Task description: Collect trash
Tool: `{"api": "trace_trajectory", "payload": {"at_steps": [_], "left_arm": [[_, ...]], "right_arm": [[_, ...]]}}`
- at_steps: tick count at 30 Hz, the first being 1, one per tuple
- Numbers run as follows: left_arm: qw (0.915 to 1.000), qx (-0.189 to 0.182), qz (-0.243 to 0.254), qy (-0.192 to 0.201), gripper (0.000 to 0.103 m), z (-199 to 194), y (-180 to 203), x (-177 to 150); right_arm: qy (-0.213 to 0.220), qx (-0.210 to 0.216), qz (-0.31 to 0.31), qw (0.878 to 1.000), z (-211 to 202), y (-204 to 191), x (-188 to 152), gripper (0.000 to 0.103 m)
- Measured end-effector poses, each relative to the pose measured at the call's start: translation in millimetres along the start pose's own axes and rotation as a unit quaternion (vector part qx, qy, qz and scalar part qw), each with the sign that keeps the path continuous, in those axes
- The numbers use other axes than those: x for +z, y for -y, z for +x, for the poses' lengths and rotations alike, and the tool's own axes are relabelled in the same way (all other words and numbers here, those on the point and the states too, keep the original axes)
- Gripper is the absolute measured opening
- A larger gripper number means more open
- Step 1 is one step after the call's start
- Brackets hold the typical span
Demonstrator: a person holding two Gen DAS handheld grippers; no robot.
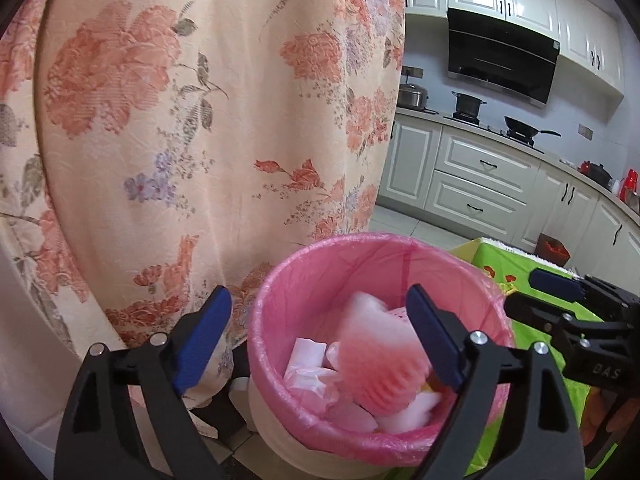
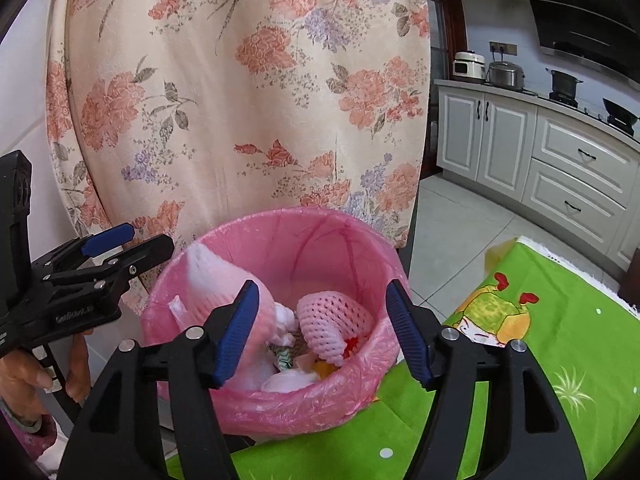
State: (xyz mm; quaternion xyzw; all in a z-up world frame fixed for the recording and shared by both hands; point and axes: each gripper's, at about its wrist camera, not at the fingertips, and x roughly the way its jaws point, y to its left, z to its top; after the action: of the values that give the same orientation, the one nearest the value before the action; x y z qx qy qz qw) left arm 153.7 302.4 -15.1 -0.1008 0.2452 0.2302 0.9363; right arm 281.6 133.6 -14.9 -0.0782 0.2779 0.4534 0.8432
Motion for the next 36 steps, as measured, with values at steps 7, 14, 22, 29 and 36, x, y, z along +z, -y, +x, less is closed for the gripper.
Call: {"api": "trace_trajectory", "payload": {"at_steps": [7,14,22,29,36], "left_arm": [[0.9993,0.023,-0.009,0.028,0.098,-37.0,2.1,4.6],[0.995,0.052,0.002,0.085,0.098,-100.2,10.7,9.2],[0.9916,0.059,0.018,0.114,0.098,-172.7,20.2,-8.1],[0.9957,0.022,0.022,0.087,0.098,-199.7,20.8,-40.6],[0.9954,-0.014,0.025,0.092,0.098,-225.0,19.6,-59.6]], "right_arm": [[0.028,-0.017,-0.002,0.999,-44.4,-5.4,3.0,0.078],[0.064,-0.032,0.026,0.997,-103.4,-7.6,5.7,0.085],[0.082,-0.043,0.067,0.993,-152.1,-20.5,-23.2,0.085],[0.074,-0.073,0.058,0.993,-173.9,-42.7,-64.1,0.085],[0.093,-0.104,0.038,0.99,-206.5,-61.3,-89.1,0.085]]}}
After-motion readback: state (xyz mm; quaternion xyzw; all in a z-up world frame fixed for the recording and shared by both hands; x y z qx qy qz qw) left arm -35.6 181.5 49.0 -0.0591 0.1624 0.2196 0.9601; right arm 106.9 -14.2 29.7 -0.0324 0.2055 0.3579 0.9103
